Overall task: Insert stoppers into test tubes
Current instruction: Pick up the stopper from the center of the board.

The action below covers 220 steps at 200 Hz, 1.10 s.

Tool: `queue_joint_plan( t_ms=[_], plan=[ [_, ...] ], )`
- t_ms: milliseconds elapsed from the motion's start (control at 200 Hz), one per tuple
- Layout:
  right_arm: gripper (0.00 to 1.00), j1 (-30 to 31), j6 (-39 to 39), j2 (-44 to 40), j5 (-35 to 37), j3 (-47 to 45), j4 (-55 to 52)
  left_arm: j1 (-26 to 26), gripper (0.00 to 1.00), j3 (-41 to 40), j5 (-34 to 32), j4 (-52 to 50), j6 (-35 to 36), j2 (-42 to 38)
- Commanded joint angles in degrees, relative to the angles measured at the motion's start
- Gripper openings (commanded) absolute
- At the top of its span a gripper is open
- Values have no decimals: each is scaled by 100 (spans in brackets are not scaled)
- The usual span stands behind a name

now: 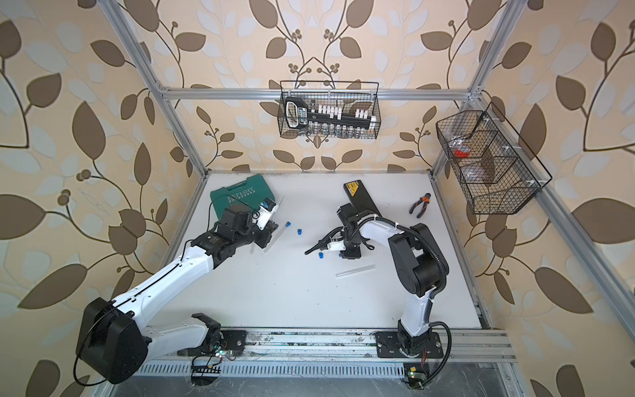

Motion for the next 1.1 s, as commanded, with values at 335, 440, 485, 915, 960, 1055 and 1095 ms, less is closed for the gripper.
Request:
queue_joint_plan(
  t_ms=[335,440,485,915,960,1055,1095],
  plan=[
    [12,48,47,390,-6,158,-154,-40,0,-59,75,249,82,-86],
    [9,55,79,321,-4,184,-187,-40,0,-52,85,241,81,-68],
    [6,67,129,256,-1,197,-173,-40,0,-61,84,250,85,-60],
    [1,156,2340,-1417,-471,496,-624,-123,0,-897,256,1137,860,-415],
    [1,219,2495,-1666,-569,426,-641,-143,0,-1019,343,1181,1063,-403],
    [1,308,2880,-2127,-790,313,-644,-272,0,-1017,390,1014,1337,-385],
    [1,335,3001,-2299,-953,294,-717,-337,0,-1001,528,919,1545,-421]
  ],
)
